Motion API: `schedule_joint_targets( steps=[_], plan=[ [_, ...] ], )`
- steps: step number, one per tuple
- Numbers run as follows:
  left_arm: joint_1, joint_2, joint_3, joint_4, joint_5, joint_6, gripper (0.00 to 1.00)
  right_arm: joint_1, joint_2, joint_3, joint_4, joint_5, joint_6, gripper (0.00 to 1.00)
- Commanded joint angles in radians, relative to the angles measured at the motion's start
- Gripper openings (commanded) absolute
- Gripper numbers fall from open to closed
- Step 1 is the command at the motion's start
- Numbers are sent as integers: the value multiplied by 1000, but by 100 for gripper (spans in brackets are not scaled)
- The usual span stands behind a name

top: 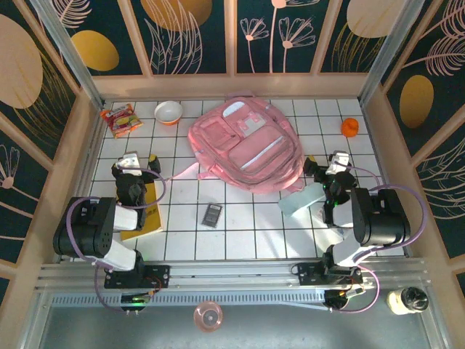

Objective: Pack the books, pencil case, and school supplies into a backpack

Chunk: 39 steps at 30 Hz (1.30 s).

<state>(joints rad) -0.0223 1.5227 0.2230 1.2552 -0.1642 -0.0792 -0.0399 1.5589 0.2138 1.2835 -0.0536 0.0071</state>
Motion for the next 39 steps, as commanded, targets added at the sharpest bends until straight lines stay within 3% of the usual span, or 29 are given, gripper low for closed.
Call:
schedule_joint_targets(
  steps=[1,30,32,35,39],
  plan=[
    [5,-4,13,17,9,7,99,0,4,9,37,14,8,99],
    [5,-6,7,27,5,7,99,0,5,9,36,13,7,99],
    [5,-34,16,-6,-3,3,95,1,3,7,42,9,9,99],
    [5,-145,75,-212,7,6,87,2,-105,34,-95,-30,-8,99],
    [4,-284,183,-497,88,-75,77,2,-321,260,-669,20,120,99]
  ],
)
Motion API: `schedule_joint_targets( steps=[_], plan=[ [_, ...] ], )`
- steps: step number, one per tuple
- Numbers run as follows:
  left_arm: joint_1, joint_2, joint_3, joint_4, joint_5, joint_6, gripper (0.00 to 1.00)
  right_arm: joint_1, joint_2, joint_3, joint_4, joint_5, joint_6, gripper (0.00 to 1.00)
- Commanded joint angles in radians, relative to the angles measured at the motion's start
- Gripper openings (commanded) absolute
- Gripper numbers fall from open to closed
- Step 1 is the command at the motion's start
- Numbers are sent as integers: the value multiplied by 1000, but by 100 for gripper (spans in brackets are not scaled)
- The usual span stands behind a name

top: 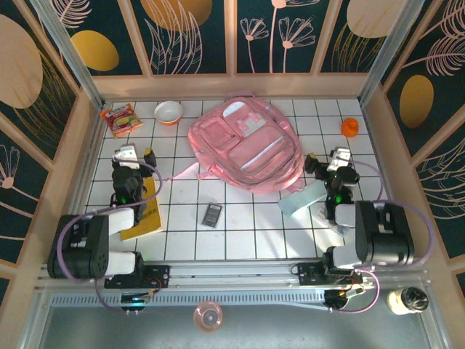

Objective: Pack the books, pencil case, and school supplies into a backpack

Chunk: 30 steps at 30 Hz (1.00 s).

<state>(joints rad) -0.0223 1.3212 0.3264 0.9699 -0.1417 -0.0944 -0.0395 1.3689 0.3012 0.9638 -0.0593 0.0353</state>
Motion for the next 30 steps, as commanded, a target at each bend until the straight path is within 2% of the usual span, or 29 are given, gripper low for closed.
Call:
schedule_joint_targets(
  steps=[1,4,7,9,13,21,25,30],
  plan=[
    [4,-103,106,-255,98,-83,75,2,-151,264,-540,15,115,99],
    [-15,-125,173,-397,178,-190,67,5,-126,479,-891,-70,110,99],
    [-89,-98,220,-457,214,-217,65,13,-70,566,-1021,-138,193,99],
    [-136,-50,263,-491,235,-237,62,53,-19,611,-1069,-165,226,97],
    [-162,45,314,-485,337,-305,54,144,103,682,-1066,-114,234,88],
    [-188,68,311,-494,312,-311,53,275,379,791,-1024,-106,318,74],
    [-188,52,304,-519,301,-284,54,374,357,684,-968,-131,407,73],
    [-188,35,310,-574,316,-242,54,577,296,570,-917,-73,566,73]
  ],
)
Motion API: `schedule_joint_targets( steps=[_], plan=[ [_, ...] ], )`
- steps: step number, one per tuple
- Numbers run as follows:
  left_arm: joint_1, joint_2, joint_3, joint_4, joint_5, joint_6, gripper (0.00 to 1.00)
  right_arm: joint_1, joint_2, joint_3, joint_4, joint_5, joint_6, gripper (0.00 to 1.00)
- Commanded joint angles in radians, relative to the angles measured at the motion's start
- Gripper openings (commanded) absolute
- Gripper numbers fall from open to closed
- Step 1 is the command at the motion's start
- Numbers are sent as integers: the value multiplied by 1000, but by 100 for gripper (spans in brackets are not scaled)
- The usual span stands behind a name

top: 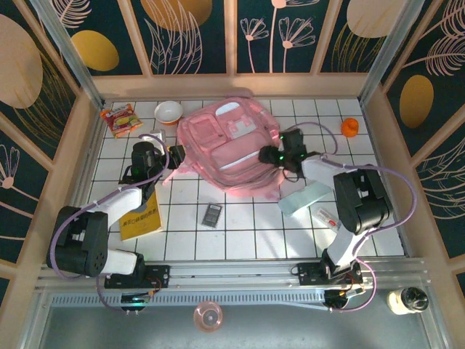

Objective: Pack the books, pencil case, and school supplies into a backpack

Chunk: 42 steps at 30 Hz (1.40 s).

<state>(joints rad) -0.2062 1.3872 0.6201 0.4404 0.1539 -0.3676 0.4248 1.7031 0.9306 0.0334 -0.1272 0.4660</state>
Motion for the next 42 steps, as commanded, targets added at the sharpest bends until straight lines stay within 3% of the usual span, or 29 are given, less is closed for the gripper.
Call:
schedule_joint_targets(
  steps=[1,8,14,19,22,27,34,42],
  plan=[
    [-3,-38,17,-53,24,37,54,148,-46,-74,27,6,167,73],
    [-8,-90,-8,-93,55,88,52,347,-80,-117,41,130,322,73],
    [-57,-155,28,-192,84,242,52,367,-215,-148,22,174,317,74],
    [-137,-193,88,-272,124,463,52,315,-396,-155,-12,183,229,76],
    [-205,-176,137,-358,151,655,53,214,-492,-200,32,65,208,76],
    [-259,-71,168,-485,324,1037,53,83,-582,-303,163,-114,212,77],
    [-293,127,291,-602,327,1201,60,77,-601,-351,183,-111,204,77],
    [-323,242,323,-540,243,1247,69,76,-634,-381,184,-90,199,77]
  ],
)
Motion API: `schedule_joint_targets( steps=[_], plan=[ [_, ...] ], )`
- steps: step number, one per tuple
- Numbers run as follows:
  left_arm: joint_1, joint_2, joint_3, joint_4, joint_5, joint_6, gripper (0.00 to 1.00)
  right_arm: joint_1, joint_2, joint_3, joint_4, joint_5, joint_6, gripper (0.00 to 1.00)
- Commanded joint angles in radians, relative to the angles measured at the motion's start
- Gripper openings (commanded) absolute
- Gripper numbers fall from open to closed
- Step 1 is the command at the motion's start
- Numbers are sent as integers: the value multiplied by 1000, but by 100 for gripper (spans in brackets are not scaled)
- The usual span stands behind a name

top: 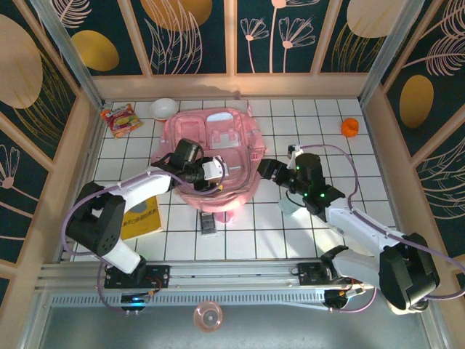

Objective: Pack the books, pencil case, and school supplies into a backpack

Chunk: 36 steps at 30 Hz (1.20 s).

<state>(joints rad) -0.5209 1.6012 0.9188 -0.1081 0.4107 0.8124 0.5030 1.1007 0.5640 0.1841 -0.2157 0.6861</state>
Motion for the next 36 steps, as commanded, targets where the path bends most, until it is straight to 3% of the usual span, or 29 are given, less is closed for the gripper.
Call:
schedule_joint_targets(
  steps=[1,5,7,10,13,14,22,29,36],
  plan=[
    [-10,41,25,17,-24,74,70,-2,-34,-16,34,1,-23,77],
    [-17,85,10,102,-136,66,71,-2,-45,-23,34,7,-37,77],
    [-18,93,-9,159,-182,62,64,-4,-48,-28,39,12,-45,77],
    [-17,72,-27,196,-203,57,39,-6,-48,-36,46,15,-63,77],
    [-16,-10,-34,200,-148,26,5,-12,-49,-40,49,30,-125,77],
    [-13,-49,-38,200,-110,12,0,-22,-47,-38,52,29,-174,77],
    [129,-265,21,150,286,-83,0,-121,54,30,48,-80,-750,72],
    [206,-345,45,178,384,-91,0,-235,243,120,42,-225,-1137,68],
    [237,-357,79,202,444,-115,0,-253,415,180,60,-305,-1337,64]
  ],
)
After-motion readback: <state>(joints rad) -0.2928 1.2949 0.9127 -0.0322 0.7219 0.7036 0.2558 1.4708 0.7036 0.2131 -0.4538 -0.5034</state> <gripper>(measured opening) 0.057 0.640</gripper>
